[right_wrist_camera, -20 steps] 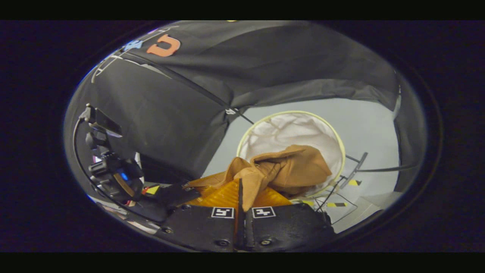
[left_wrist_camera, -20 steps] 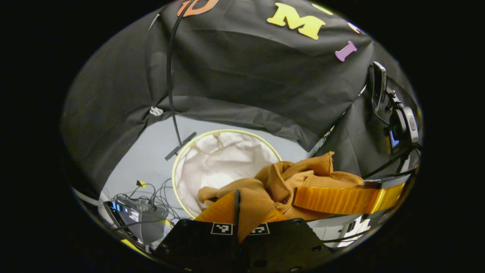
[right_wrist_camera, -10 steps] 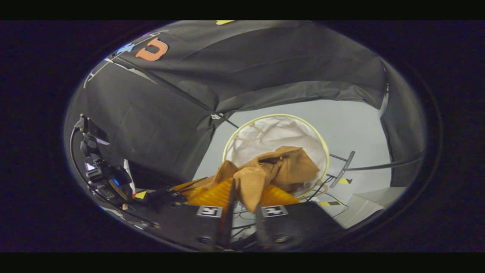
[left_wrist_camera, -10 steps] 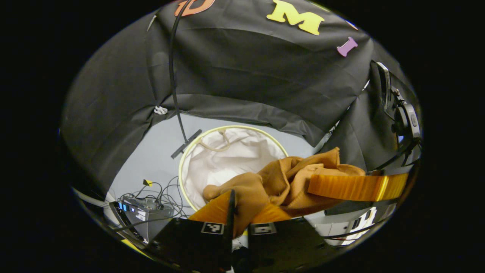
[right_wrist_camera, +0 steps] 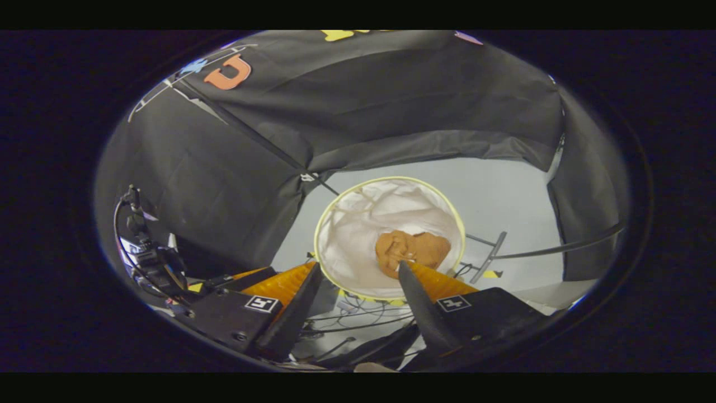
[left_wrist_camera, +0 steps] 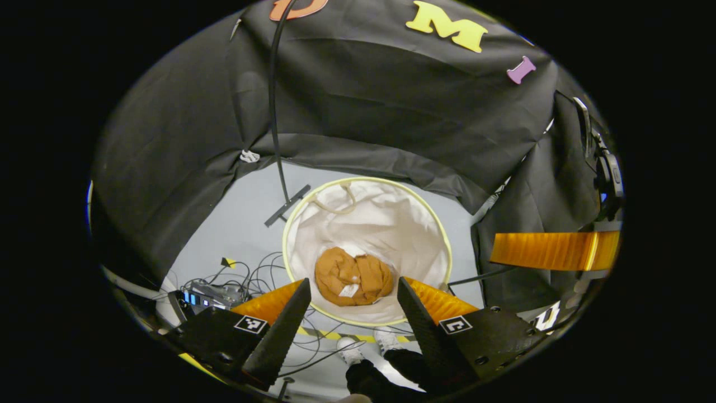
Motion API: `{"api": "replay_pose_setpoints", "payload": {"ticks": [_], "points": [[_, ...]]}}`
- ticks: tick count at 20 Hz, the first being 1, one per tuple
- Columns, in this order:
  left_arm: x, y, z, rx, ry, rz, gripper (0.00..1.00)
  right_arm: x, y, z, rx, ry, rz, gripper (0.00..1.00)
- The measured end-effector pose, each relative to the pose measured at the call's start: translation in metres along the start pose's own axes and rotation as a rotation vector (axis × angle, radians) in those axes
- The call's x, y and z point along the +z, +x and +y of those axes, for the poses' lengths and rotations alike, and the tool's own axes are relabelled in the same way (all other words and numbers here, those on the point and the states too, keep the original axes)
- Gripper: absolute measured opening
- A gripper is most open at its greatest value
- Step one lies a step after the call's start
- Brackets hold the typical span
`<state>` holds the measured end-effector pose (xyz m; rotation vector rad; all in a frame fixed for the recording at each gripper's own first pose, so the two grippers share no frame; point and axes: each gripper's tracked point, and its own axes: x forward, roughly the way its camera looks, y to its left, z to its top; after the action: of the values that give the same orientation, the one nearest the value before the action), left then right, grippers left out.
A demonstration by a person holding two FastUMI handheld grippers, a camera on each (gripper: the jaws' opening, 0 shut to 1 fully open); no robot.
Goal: Grasp the clothes on the hanger with both hands and then place them into the laundry hamper below.
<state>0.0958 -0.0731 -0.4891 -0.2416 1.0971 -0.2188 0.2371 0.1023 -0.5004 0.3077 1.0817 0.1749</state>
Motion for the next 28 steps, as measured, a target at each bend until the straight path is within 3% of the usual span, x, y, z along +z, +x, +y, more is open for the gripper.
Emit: {"api": "replay_pose_setpoints", "payload": {"ticks": [5,8,9,10,11,12,15,21,23,26,28], "points": [[0.002,-0.026,-0.001,-0.015,-0.043,-0.031,0.96,-0.003,-0.026,0.004,-0.021,-0.052,-0.055,0.88],[0.028,-0.049,-0.009,-0.028,-0.041,-0.103,0.96,0.002,-0.042,0.01,-0.034,-0.115,-0.116,0.89],[0.036,-0.057,-0.013,-0.035,-0.043,-0.132,1.0,0.008,-0.05,0.01,-0.04,-0.137,-0.14,0.89],[0.045,-0.067,-0.016,-0.038,-0.042,-0.166,0.96,0.012,-0.058,0.016,-0.038,-0.15,-0.157,0.88],[0.055,-0.079,-0.019,-0.036,-0.038,-0.197,1.0,0.016,-0.07,0.022,-0.028,-0.159,-0.18,0.88],[0.064,-0.094,-0.022,-0.033,-0.035,-0.231,0.96,0.021,-0.083,0.027,-0.026,-0.168,-0.208,0.89],[0.088,-0.138,-0.035,-0.041,-0.034,-0.333,1.0,0.047,-0.141,0.041,-0.018,-0.202,-0.35,0.92],[0.146,-0.266,-0.073,0.015,0.087,-0.636,0.96,0.077,-0.295,0.064,0.081,-0.299,-0.642,0.92],[0.151,-0.311,-0.093,0.043,0.126,-0.731,0.97,0.076,-0.355,0.063,0.119,-0.318,-0.729,0.96],[0.158,-0.384,-0.12,0.09,0.145,-0.866,1.0,0.057,-0.425,0.06,0.112,-0.373,-0.854,0.98],[0.154,-0.427,-0.135,0.11,0.151,-0.928,0.96,0.044,-0.471,0.059,0.13,-0.395,-0.921,1.0]]}}
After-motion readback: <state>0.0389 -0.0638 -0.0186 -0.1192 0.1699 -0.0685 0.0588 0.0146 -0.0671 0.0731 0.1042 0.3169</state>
